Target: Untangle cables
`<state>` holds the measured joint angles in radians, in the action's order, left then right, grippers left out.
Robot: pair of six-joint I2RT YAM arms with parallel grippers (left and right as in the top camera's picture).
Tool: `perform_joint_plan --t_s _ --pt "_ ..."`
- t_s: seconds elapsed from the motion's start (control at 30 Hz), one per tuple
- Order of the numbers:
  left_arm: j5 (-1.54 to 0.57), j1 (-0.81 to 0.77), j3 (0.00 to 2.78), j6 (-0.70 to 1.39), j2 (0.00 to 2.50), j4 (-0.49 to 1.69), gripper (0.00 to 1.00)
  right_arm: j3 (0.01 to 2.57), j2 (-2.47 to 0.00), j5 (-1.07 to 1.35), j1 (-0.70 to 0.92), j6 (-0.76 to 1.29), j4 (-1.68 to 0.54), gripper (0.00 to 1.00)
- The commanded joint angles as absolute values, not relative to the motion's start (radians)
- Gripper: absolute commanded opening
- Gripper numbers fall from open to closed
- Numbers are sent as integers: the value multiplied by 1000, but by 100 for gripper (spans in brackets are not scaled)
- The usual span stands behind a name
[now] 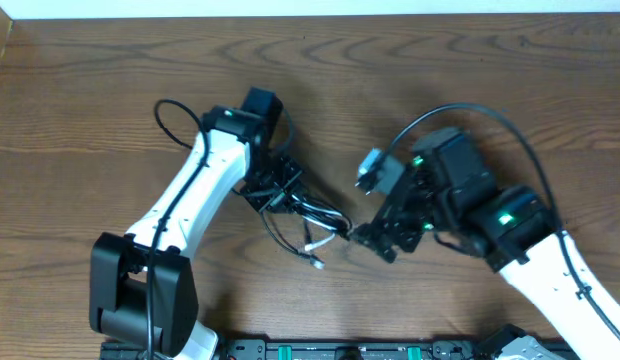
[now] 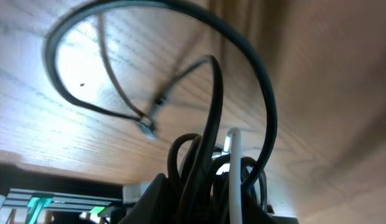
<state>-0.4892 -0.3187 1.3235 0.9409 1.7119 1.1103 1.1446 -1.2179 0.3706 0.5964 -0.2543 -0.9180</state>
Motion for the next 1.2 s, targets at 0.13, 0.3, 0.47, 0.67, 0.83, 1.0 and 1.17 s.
perform_joint_plan --t_s 0.13,0.3,0.47,0.67,0.83,1.0,1.17 --pt "-541 -315 1452 842 1719 1180 7 1102 -1217 155 740 -195 -814 99" --pt "-550 -315 1463 812 1719 1240 8 1023 -1217 107 756 -159 -669 99" --pt "-603 -315 1463 804 1719 1252 7 957 -1217 115 771 -154 -584 99" --pt "-611 -315 1464 805 1719 1237 8 919 -1218 165 820 -154 -506 94" --pt "-611 -315 1464 804 1719 1237 8 915 -1227 164 816 -149 -482 36" --pt "-610 -315 1464 804 1719 1229 8 915 -1229 164 815 -74 -477 1" --pt "-600 -315 1464 804 1719 1211 42 915 -1229 165 781 63 -453 1"
